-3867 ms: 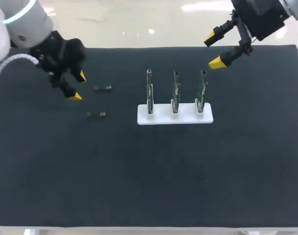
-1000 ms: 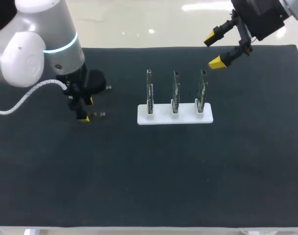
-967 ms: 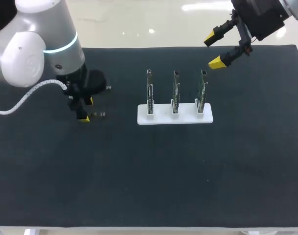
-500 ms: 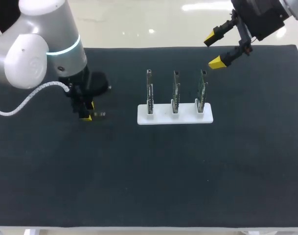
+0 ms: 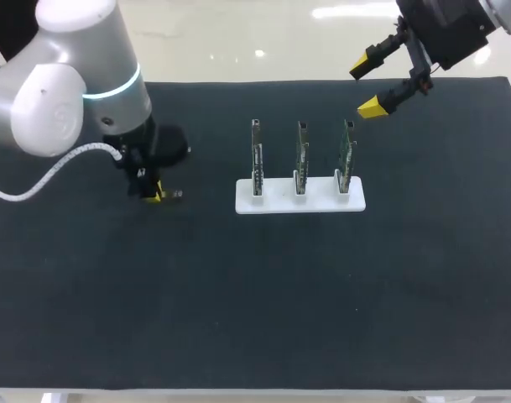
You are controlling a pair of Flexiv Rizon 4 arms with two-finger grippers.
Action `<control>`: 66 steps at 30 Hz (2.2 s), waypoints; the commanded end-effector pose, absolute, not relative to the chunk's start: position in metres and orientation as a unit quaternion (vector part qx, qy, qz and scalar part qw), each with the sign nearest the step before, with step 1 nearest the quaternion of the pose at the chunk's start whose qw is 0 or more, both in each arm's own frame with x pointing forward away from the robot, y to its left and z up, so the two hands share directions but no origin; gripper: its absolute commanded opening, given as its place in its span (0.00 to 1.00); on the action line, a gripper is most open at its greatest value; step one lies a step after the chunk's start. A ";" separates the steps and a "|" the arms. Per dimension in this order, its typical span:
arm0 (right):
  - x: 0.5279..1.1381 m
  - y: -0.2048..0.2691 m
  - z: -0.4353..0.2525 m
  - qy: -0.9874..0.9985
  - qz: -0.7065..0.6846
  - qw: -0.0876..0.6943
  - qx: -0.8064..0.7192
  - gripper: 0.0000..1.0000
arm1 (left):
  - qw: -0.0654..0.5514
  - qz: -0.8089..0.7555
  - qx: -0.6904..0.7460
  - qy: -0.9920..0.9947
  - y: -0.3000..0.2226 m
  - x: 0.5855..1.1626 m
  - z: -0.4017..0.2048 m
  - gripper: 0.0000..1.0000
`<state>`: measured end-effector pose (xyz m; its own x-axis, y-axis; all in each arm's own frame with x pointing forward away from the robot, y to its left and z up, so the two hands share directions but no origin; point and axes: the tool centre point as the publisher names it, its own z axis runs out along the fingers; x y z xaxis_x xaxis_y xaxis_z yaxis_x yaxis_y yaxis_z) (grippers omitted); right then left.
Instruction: Pick up the optical module with the left hand, and insert it into the network port with the right hand.
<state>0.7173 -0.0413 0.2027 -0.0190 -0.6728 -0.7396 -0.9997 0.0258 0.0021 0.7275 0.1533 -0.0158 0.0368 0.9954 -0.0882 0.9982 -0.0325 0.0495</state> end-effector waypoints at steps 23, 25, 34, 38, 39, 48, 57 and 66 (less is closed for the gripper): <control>0.717 -0.041 0.203 0.655 0.283 0.289 -0.638 1.00 | 0.259 -0.276 0.691 0.616 0.136 0.724 0.107 0.00; 0.717 -0.041 0.203 0.655 0.283 0.289 -0.638 1.00 | 0.281 -0.297 0.685 0.603 0.136 0.725 0.115 0.00; 0.717 -0.041 0.203 0.655 0.283 0.289 -0.638 1.00 | 0.339 -0.374 0.658 0.559 0.132 0.730 0.146 0.00; 0.717 -0.041 0.203 0.655 0.283 0.289 -0.638 1.00 | 0.339 -0.374 0.658 0.559 0.132 0.730 0.146 0.00; 0.717 -0.041 0.203 0.655 0.283 0.289 -0.638 1.00 | 0.339 -0.374 0.658 0.559 0.132 0.730 0.146 0.00; 0.717 -0.041 0.203 0.655 0.283 0.289 -0.638 1.00 | 0.339 -0.374 0.658 0.559 0.132 0.730 0.146 0.00; 0.717 -0.041 0.203 0.655 0.283 0.289 -0.638 1.00 | 0.394 -0.419 0.637 0.513 0.120 0.726 0.149 0.00; 0.717 -0.041 0.203 0.655 0.283 0.289 -0.638 1.00 | 0.447 -0.453 0.589 0.498 0.073 0.726 0.162 0.00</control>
<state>0.7173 -0.0413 0.2027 -0.0190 -0.6728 -0.7396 -0.9997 0.0258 0.0022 0.7298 0.0871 0.1672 0.0930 0.1993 -0.9755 0.9888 -0.1335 0.0670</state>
